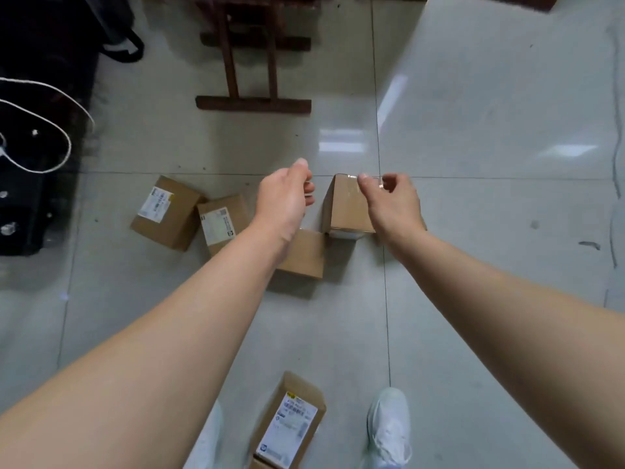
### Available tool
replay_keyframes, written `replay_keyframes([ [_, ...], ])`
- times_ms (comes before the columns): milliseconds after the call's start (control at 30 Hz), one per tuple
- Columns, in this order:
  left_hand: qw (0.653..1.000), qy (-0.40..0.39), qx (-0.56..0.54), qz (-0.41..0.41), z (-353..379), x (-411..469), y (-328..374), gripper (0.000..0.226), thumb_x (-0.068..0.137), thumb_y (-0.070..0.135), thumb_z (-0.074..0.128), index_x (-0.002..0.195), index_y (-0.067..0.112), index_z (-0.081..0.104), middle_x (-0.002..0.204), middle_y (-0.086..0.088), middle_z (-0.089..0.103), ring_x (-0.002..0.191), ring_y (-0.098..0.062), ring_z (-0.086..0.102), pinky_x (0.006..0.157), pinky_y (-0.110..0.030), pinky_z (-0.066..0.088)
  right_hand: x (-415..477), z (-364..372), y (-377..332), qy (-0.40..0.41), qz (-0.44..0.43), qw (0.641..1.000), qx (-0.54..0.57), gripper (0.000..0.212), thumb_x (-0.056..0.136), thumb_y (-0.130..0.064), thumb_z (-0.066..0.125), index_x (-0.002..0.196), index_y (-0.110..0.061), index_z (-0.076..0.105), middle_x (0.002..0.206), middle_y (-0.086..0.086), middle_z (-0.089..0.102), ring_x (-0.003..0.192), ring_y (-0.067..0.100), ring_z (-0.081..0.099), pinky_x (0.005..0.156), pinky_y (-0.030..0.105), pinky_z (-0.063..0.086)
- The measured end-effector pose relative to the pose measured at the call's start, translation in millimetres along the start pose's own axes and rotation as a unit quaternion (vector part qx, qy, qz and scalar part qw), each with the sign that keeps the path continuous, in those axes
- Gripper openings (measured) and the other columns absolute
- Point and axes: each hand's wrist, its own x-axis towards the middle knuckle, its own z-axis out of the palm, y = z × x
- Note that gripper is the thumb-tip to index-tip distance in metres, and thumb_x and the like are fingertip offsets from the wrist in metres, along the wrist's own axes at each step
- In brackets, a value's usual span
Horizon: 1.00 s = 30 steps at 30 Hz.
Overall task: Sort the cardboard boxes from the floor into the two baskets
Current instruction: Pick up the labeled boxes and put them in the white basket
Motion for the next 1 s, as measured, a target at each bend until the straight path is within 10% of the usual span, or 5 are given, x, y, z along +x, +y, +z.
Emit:
replay_keyframes([
  [233,0.998,0.030,0.046,-0.022,16.8,72.8,-87.6,0.023,0.097,0.029,0.043,0.084,0.016,0.058,0.088,-0.004,0.059,0.083,-0.017,0.056,0.068,-0.022,0.044,72.4,67.7,74.1,0.010,0.011,0.991,-0.130,0.093,0.081,-0.053,0.063,0.150,-0.013,0.017,0.157,0.006,0.017,0.145,0.029,0.009,0.118,0.043,0.013],
  [500,0.995,0.033,0.091,-0.036,39.2,110.7,-138.8,0.025,0.096,0.027,0.045,0.076,0.019,0.057,0.081,-0.001,0.058,0.077,-0.017,0.054,0.059,-0.021,0.039,104.0,89.8,107.8,0.036,0.015,0.978,-0.206,0.115,0.073,-0.053,0.070,0.152,-0.014,-0.004,0.160,0.006,-0.009,0.145,0.033,0.005,0.117,0.048,0.005],
  [733,0.988,-0.014,0.133,-0.077,91.0,107.7,-156.1,0.016,0.100,0.026,0.043,0.093,0.015,0.053,0.087,0.003,0.048,0.097,-0.018,0.046,0.088,-0.027,0.038,108.1,22.1,153.5,0.024,0.013,0.998,-0.063,0.103,0.072,-0.041,0.068,0.153,-0.016,0.009,0.157,0.004,0.009,0.142,0.028,0.020,0.115,0.045,0.023],
  [867,0.984,-0.014,0.151,-0.091,101.6,99.0,-154.3,0.049,0.099,0.031,0.041,0.140,0.004,0.040,0.139,-0.006,0.047,0.126,-0.024,0.044,0.104,-0.029,0.031,90.3,-5.2,156.1,0.012,0.050,0.997,0.065,0.102,0.053,-0.050,0.069,0.143,-0.017,0.035,0.144,0.005,0.040,0.128,0.024,0.044,0.106,0.043,0.040],
  [1000,0.987,-0.009,0.094,-0.132,97.6,84.8,-135.8,0.021,0.100,0.032,0.043,0.103,0.012,0.046,0.091,0.004,0.053,0.088,-0.015,0.051,0.083,-0.027,0.035,69.6,-39.9,149.6,-0.009,0.067,0.987,0.146,0.041,0.073,-0.032,0.070,0.109,-0.020,0.056,0.102,-0.007,0.060,0.090,0.008,0.058,0.073,0.020,0.046],
])
